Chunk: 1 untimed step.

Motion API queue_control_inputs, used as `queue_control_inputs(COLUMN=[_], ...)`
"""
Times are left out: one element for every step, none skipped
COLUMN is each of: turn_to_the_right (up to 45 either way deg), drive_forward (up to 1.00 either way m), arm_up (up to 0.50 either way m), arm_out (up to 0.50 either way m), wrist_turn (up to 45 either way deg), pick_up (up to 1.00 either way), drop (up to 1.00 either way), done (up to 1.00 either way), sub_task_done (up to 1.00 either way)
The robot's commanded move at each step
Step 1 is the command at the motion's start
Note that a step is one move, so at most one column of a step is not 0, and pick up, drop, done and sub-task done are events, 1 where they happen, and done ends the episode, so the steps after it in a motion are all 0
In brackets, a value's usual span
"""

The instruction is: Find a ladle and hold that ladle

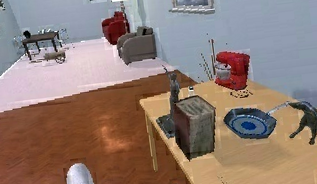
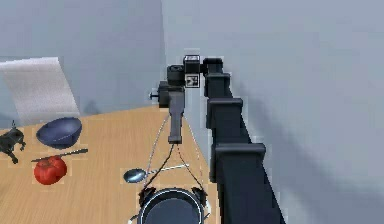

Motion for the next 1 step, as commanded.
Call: queue_control_inputs(turn_to_the_right=[0.0], drive_forward=[0.0], arm_up=[0.0], arm_out=[0.0], wrist_turn=[45.0], pick_up=[0.0], drop=[0.0], done=[0.0], sub_task_done=[0.0])
